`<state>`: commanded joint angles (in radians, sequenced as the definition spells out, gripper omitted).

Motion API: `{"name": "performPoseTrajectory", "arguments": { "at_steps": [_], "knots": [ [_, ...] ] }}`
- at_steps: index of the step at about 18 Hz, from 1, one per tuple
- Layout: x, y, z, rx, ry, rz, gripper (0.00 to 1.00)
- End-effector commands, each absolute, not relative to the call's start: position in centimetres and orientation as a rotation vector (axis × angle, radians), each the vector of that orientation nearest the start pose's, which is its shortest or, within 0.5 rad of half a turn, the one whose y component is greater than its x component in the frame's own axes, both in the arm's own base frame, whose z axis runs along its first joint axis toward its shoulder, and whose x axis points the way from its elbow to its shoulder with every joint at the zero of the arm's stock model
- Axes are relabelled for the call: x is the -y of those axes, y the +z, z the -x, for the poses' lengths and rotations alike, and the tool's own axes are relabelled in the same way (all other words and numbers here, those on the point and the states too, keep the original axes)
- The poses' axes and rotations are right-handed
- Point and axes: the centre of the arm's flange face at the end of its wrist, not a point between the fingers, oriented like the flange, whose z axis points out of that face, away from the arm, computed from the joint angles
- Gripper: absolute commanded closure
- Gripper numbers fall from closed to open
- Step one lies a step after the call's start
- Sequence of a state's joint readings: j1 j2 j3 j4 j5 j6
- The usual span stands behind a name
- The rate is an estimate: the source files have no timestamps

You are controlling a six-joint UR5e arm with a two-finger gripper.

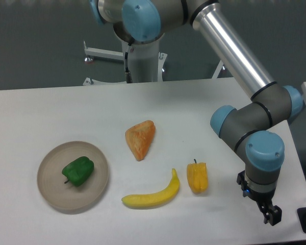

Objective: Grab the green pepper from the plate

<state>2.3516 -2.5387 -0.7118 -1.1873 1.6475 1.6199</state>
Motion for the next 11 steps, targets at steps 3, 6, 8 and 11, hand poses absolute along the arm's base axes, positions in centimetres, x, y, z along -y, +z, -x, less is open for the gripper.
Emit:
{"name": "performPoseTrajectory", "arguments": {
  "at_steps": [3, 6, 8, 11],
  "knots": [
    [-70.3, 29.3, 51.2, -1.252, 0.433, 2.815, 0.0],
    [-70.4, 29.3, 51.0, -1.255, 0.434, 2.818, 0.0],
    [-70.4, 29.7, 50.7, -1.252, 0.422, 2.822, 0.0],
    [-70.9, 30.6, 49.1, -1.236, 0.389, 2.836, 0.0]
  ]
}}
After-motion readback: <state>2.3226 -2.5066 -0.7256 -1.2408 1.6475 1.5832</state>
